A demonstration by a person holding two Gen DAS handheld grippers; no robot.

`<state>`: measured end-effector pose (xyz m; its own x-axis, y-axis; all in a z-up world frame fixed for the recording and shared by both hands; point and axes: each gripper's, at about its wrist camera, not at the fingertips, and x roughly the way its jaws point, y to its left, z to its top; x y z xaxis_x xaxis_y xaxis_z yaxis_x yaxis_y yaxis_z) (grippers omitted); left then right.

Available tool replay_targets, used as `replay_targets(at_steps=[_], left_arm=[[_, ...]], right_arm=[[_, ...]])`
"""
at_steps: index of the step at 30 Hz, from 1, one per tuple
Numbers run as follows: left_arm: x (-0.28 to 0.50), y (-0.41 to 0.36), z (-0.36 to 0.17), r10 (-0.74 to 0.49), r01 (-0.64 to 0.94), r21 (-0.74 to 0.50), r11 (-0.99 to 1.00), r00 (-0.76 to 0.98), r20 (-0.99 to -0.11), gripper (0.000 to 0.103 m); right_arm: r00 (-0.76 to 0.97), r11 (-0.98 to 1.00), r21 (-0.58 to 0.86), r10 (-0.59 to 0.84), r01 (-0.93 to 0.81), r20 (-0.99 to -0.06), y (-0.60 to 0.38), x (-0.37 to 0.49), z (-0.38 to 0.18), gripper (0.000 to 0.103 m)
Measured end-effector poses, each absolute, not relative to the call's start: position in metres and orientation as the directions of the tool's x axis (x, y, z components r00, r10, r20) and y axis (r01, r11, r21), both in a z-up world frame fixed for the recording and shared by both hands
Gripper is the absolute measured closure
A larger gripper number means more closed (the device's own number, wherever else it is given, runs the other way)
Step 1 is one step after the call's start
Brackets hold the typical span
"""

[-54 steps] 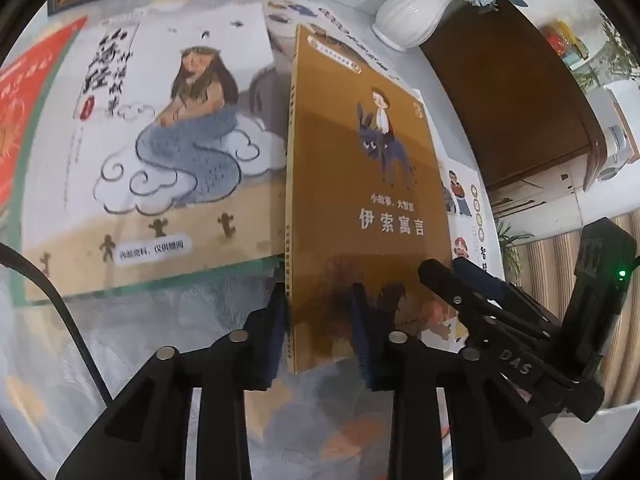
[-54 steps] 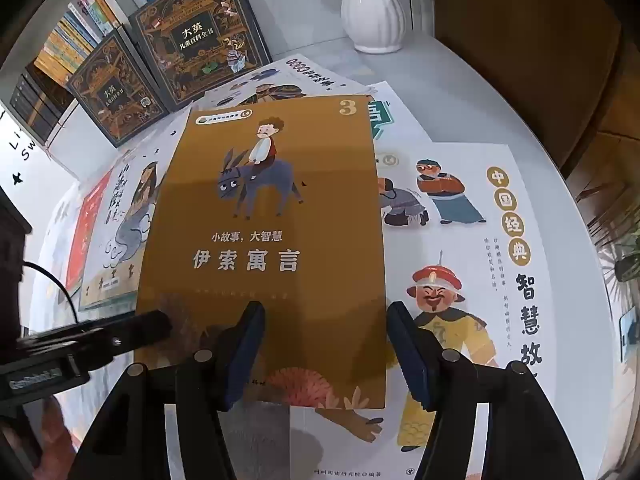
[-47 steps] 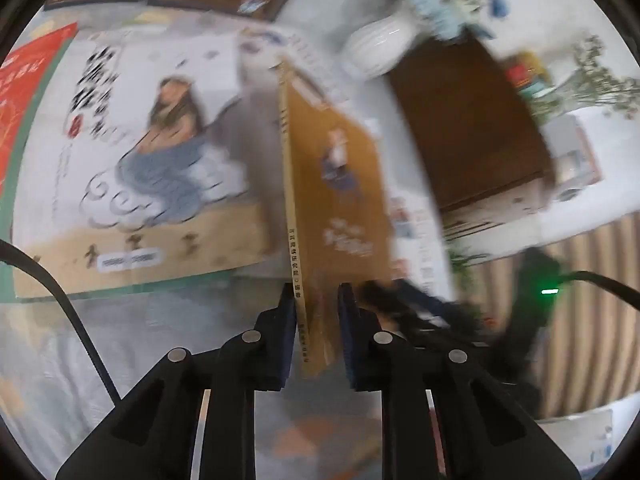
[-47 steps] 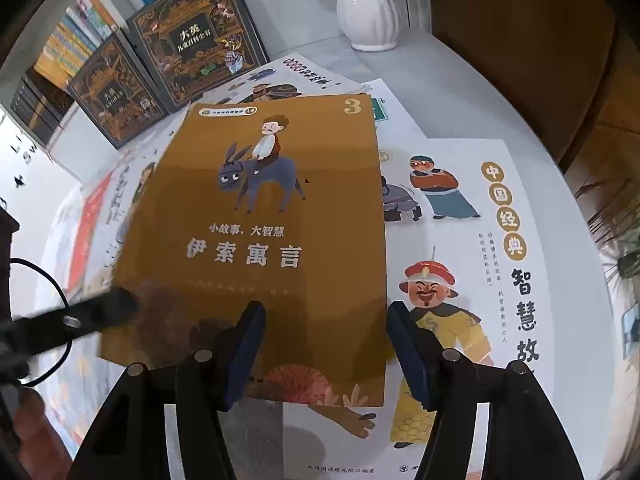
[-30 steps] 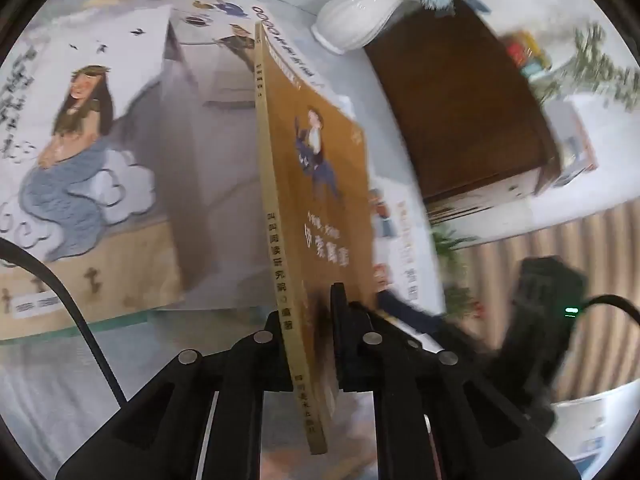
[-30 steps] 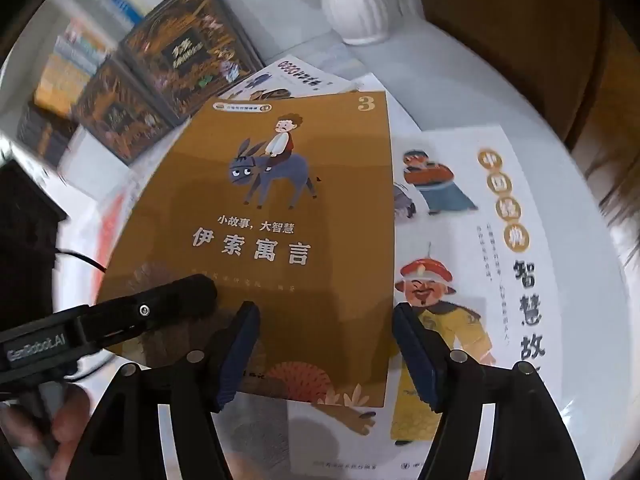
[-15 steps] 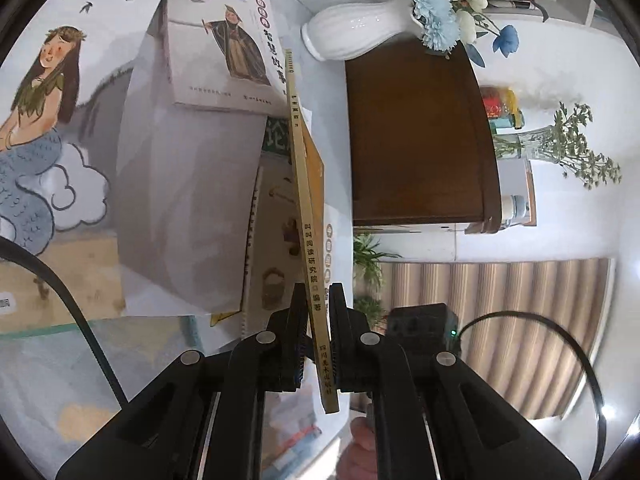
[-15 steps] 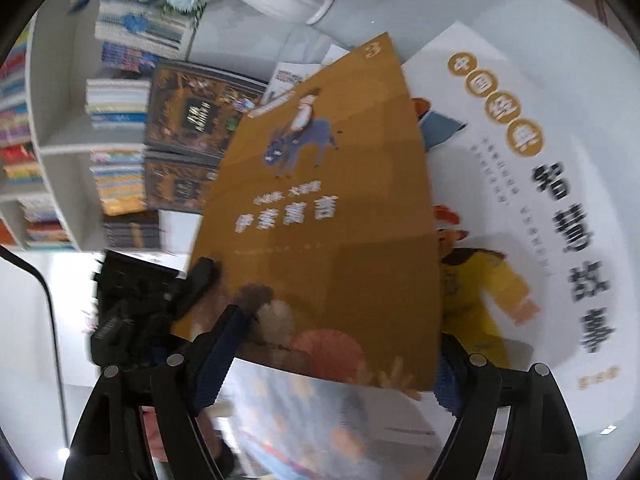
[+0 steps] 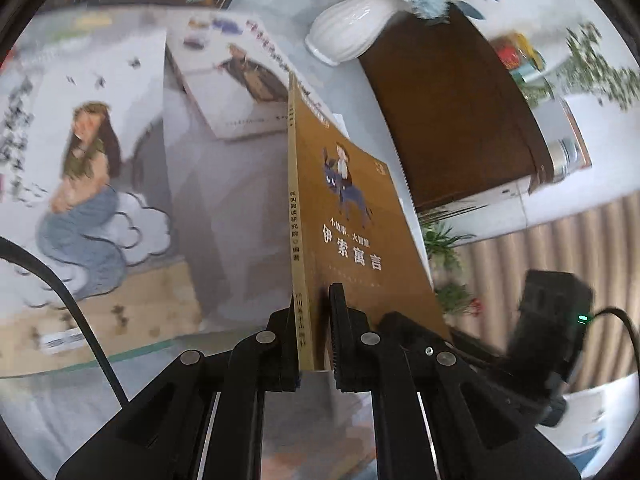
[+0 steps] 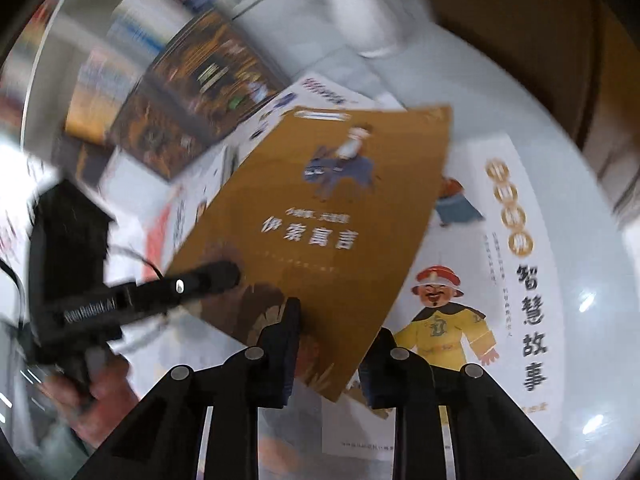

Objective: Organize books
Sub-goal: 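Carry the brown book upright with the left tool toward the open table area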

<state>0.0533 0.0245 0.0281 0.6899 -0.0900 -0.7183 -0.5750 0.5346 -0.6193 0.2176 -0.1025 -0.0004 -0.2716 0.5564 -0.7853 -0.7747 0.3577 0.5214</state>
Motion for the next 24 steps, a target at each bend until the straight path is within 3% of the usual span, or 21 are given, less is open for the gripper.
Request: replay_targets(at_steps=[10,19,24], left_arm=[[-0.036,0.016,0.074,0.009,-0.595,-0.609,0.523,0.719,-0.695,0.095],[-0.203,0.074,0.112,0.230,-0.693,-0.604,0.394,0.710,-0.665,0.094],[-0.297,0.106,0.113,0.349,-0.796,-0.533,0.286,0.605,-0.716,0.094]], right_arm=[[-0.147,0.113,0.250,0.556,-0.962,-0.818,-0.111,0.118,0.054,0.079],[-0.279,-0.088,0.284,0.590,-0.955,-0.758,-0.034,-0.008,0.095,0.079],[-0.389,-0.219,0.323,0.575,-0.921,-0.720,0.040,-0.112,0.102,0.079]])
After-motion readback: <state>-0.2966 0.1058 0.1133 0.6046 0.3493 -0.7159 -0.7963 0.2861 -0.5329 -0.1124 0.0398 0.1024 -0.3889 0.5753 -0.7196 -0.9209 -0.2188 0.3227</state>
